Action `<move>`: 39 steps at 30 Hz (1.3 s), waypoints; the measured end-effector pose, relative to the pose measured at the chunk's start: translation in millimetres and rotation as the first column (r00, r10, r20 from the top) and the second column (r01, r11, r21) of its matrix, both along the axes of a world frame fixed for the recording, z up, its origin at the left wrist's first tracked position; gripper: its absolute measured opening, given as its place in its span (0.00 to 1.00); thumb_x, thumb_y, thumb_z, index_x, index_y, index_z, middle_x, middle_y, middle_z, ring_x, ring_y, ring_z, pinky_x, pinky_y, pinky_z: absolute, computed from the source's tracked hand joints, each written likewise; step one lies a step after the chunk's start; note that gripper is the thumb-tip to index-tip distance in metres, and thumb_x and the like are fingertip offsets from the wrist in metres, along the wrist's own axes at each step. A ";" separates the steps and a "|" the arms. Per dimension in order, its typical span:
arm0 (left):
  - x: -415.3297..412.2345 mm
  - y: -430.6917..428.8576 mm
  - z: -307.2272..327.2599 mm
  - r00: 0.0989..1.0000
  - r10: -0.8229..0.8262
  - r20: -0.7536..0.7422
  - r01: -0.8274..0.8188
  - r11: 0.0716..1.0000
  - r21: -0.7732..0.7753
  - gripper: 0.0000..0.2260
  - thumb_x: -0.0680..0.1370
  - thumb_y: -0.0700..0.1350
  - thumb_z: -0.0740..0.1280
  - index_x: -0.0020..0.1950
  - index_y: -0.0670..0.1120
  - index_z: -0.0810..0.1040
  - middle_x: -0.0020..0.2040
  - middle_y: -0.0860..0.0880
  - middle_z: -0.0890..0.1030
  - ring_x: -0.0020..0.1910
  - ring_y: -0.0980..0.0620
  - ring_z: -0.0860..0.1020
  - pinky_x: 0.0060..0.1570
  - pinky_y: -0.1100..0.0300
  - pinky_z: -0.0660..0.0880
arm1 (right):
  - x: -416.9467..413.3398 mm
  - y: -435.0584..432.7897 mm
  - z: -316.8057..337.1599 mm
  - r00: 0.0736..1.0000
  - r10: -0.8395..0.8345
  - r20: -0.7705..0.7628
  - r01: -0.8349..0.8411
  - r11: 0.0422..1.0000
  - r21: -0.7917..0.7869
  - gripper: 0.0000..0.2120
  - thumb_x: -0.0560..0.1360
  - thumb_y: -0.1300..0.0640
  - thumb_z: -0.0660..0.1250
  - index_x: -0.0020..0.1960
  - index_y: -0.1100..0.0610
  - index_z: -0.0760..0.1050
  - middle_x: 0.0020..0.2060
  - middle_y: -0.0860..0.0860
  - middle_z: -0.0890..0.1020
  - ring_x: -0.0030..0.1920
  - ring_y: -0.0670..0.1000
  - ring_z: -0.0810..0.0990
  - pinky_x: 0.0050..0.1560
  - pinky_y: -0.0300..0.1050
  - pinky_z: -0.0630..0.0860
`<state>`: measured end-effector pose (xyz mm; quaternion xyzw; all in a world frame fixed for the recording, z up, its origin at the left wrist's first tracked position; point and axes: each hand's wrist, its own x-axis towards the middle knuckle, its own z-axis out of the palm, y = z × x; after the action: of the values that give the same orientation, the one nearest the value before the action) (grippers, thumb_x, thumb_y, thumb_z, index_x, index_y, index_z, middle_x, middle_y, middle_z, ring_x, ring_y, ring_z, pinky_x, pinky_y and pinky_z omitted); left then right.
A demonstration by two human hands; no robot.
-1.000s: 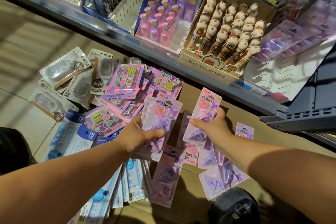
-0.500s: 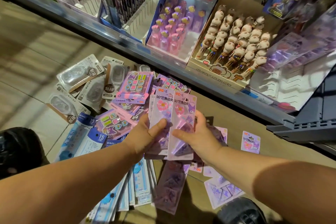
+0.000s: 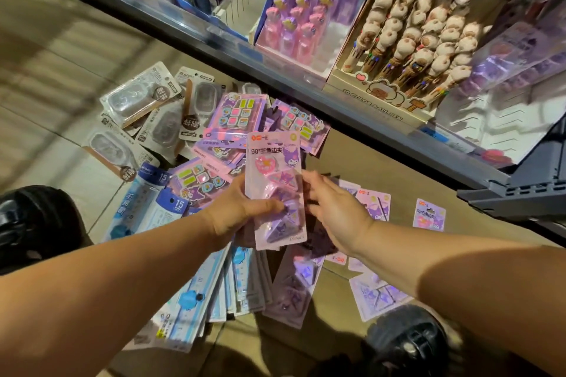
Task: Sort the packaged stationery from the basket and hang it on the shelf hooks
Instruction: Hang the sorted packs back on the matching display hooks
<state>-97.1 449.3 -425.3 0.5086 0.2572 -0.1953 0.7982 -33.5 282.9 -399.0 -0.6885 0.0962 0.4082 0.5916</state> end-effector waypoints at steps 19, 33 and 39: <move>-15.8 15.0 -2.6 0.983 -0.156 -0.101 0.166 0.980 0.107 0.38 0.56 0.45 0.81 0.64 0.44 0.72 0.54 0.39 0.83 0.53 0.38 0.82 0.56 0.41 0.78 | -30.9 -40.1 -52.1 0.211 0.971 -0.111 -0.525 0.016 -0.851 0.46 0.64 0.32 0.71 0.69 0.59 0.61 0.63 0.53 0.64 0.66 0.56 0.62 0.70 0.50 0.59; -11.0 18.3 8.5 0.982 -0.172 -0.075 0.177 0.981 0.077 0.34 0.63 0.36 0.80 0.64 0.44 0.70 0.50 0.41 0.84 0.46 0.45 0.84 0.44 0.52 0.82 | 56.9 -52.7 16.3 0.690 0.724 -0.022 -0.637 0.592 -0.494 0.10 0.70 0.55 0.76 0.48 0.52 0.78 0.45 0.50 0.83 0.45 0.50 0.81 0.46 0.42 0.75; 14.9 -2.2 43.1 0.987 -0.158 -0.016 0.158 0.987 0.040 0.20 0.71 0.28 0.70 0.59 0.43 0.72 0.41 0.43 0.82 0.31 0.52 0.82 0.21 0.66 0.73 | 102.9 -51.3 107.8 0.703 0.702 0.116 -0.555 0.643 -0.528 0.06 0.69 0.56 0.76 0.43 0.53 0.80 0.36 0.46 0.81 0.31 0.38 0.77 0.31 0.28 0.71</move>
<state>-82.2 447.1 -382.2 0.5425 0.2250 -0.2557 0.7679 69.4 231.6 -291.2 -0.8510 -0.1540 0.4419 0.2385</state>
